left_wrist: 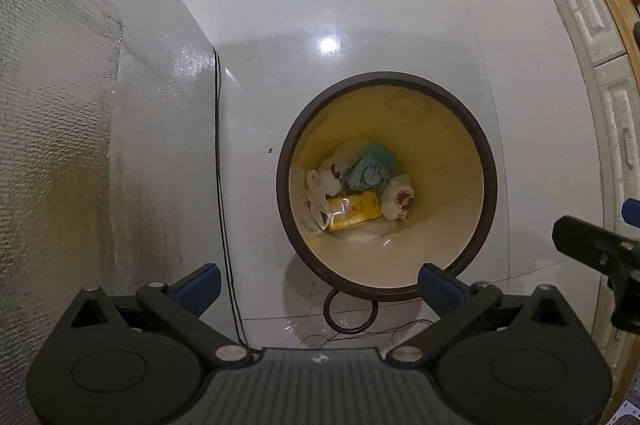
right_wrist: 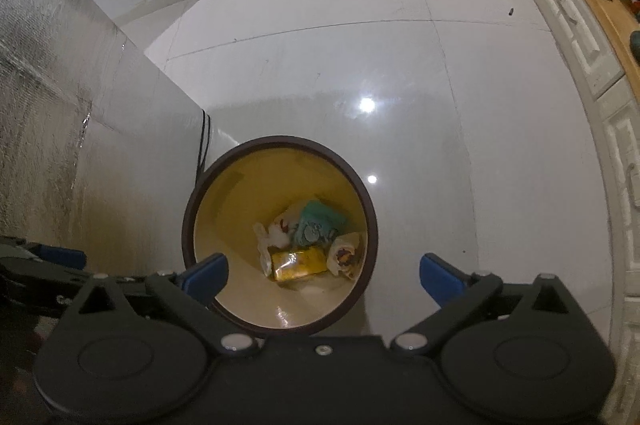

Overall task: Collect trash
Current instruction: 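Move both open tools from the bin back toward the table, then grasp blue Pepsi can with left tool while right tool grasps brown cardboard, then carry the Pepsi can and cardboard from the table over the trash bin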

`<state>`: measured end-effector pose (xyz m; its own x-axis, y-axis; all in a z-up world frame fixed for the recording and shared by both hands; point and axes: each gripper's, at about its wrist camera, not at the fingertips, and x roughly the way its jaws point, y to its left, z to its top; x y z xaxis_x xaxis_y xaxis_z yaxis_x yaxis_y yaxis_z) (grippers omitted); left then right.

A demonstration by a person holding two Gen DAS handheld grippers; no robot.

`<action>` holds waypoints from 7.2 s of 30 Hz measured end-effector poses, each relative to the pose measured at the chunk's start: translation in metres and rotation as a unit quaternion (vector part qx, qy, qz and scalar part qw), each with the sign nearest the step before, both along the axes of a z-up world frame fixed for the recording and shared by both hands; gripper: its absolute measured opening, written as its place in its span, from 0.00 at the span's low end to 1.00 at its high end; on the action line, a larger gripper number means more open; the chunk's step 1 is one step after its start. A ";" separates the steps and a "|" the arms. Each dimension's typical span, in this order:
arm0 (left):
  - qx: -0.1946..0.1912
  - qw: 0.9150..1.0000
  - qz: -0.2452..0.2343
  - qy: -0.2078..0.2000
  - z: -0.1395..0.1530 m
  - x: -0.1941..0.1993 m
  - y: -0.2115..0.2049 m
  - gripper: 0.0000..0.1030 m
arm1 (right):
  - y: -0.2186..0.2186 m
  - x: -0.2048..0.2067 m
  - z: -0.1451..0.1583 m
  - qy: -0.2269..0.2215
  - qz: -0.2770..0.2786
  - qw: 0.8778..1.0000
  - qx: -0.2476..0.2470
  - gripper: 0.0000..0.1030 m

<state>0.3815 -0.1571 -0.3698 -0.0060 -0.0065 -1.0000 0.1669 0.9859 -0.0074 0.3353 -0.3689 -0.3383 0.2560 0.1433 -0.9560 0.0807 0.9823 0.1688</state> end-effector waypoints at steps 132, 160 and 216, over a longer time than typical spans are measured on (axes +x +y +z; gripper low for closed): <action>-0.266 0.802 0.353 -0.401 0.351 -0.108 0.527 1.00 | 0.356 0.007 0.322 -0.418 0.470 0.777 -0.020 1.00; -0.306 0.783 0.397 -0.368 0.340 -0.076 0.513 0.47 | 0.358 0.038 0.329 -0.323 0.395 0.855 0.093 0.59; -0.273 0.883 0.233 -0.303 0.363 -0.144 0.364 0.37 | 0.341 -0.063 0.333 -0.289 0.404 0.863 0.093 0.59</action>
